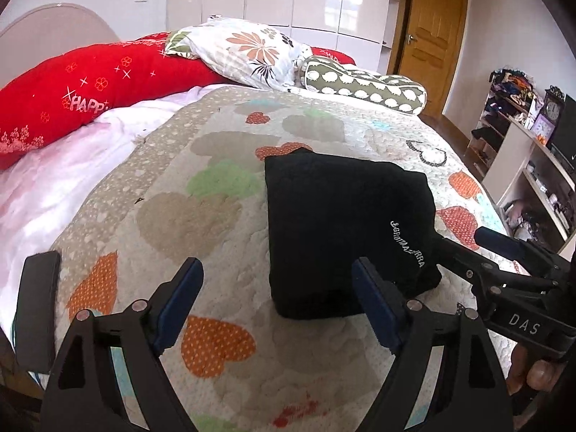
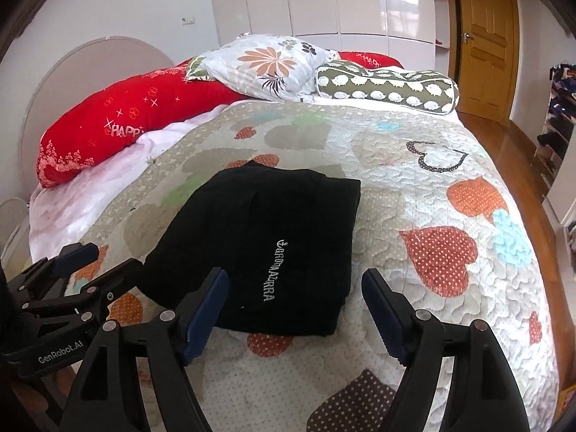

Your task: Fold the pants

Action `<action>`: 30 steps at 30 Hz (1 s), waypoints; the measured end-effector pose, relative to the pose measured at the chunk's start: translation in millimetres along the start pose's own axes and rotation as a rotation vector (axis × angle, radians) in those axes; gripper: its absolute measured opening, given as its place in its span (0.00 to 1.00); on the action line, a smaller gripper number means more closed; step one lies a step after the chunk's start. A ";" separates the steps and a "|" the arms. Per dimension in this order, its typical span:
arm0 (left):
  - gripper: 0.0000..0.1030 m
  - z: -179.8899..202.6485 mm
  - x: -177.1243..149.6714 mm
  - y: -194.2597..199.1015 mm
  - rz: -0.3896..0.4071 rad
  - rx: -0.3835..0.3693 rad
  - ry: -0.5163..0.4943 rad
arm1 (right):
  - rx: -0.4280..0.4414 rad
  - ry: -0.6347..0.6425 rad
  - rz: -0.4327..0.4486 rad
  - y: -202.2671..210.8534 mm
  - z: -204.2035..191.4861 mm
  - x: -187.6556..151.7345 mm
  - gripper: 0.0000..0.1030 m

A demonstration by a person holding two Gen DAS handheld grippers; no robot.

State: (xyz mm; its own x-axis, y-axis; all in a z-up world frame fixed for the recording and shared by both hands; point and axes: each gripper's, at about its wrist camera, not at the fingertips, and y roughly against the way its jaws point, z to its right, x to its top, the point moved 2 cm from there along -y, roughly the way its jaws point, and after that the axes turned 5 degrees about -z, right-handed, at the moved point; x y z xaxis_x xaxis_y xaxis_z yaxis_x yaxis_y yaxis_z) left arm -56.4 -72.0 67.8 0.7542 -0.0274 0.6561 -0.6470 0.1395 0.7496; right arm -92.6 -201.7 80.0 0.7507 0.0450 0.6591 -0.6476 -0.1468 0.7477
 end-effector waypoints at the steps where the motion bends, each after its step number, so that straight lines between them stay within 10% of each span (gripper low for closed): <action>1: 0.83 -1.0 -1.1 1.4 0.001 0.001 0.005 | 0.000 0.001 0.001 1.5 -0.6 -0.7 0.77; 30: 0.83 3.0 -8.0 14.9 0.029 0.071 -0.023 | 0.006 0.014 -0.003 9.9 -4.8 -4.9 0.78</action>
State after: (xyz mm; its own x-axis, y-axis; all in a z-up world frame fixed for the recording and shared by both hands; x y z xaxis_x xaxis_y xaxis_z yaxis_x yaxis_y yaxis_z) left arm -72.5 -72.7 74.0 0.7326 -0.0475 0.6790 -0.6757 0.0701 0.7338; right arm -103.4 -198.6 84.5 0.7509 0.0591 0.6578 -0.6445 -0.1524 0.7493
